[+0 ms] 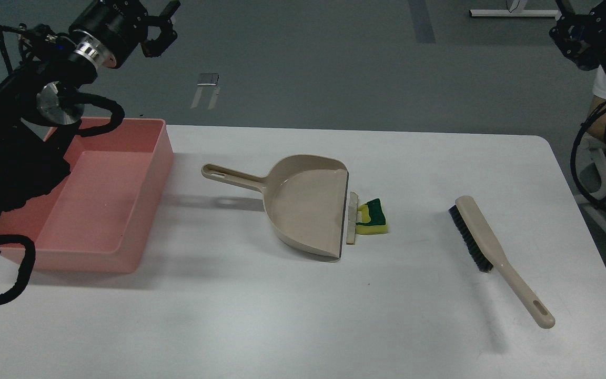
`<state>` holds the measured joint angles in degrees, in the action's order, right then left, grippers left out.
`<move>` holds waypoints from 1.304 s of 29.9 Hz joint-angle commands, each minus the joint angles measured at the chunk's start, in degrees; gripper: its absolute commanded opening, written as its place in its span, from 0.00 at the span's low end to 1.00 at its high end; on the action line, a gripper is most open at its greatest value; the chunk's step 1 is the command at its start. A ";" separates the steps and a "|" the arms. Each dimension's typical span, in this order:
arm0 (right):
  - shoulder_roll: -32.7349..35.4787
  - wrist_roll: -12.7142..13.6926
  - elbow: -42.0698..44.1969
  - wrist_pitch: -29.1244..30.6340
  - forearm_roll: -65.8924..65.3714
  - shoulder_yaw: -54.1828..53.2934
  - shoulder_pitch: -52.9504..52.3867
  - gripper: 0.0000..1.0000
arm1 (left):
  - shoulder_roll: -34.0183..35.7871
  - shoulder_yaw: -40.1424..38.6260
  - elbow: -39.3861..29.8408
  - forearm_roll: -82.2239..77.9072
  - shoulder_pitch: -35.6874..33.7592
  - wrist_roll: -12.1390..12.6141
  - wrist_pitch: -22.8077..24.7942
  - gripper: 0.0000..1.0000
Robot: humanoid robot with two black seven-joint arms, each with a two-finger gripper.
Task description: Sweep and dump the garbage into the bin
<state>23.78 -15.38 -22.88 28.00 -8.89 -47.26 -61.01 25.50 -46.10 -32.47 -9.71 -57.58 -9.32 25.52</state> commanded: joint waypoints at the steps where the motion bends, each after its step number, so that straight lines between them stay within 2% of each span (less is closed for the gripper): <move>1: -0.14 0.00 -0.14 0.00 0.02 -0.12 -0.25 1.00 | -0.18 0.13 0.03 -0.14 0.01 0.01 -0.82 0.99; 21: -0.23 0.00 0.03 0.00 0.10 -0.29 -0.25 1.00 | -0.62 -0.57 2.85 0.66 -1.92 -0.17 -1.97 0.99; 27: -0.14 0.00 0.03 0.00 0.10 -0.29 0.54 1.00 | -1.68 0.22 2.58 -0.13 -1.83 0.80 -5.57 0.99; 33: 0.12 0.08 -0.14 0.00 0.02 -0.20 1.94 1.00 | -2.03 0.22 2.06 -0.14 -1.83 0.01 -4.96 0.99; 39: 0.56 0.00 0.03 0.00 -0.07 -0.20 2.56 1.00 | -2.64 0.48 1.44 -0.40 -1.92 0.80 -2.41 0.98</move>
<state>24.21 -15.32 -22.97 28.00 -8.87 -47.46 -58.66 23.30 -45.71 -30.73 -9.98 -59.44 -8.95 21.85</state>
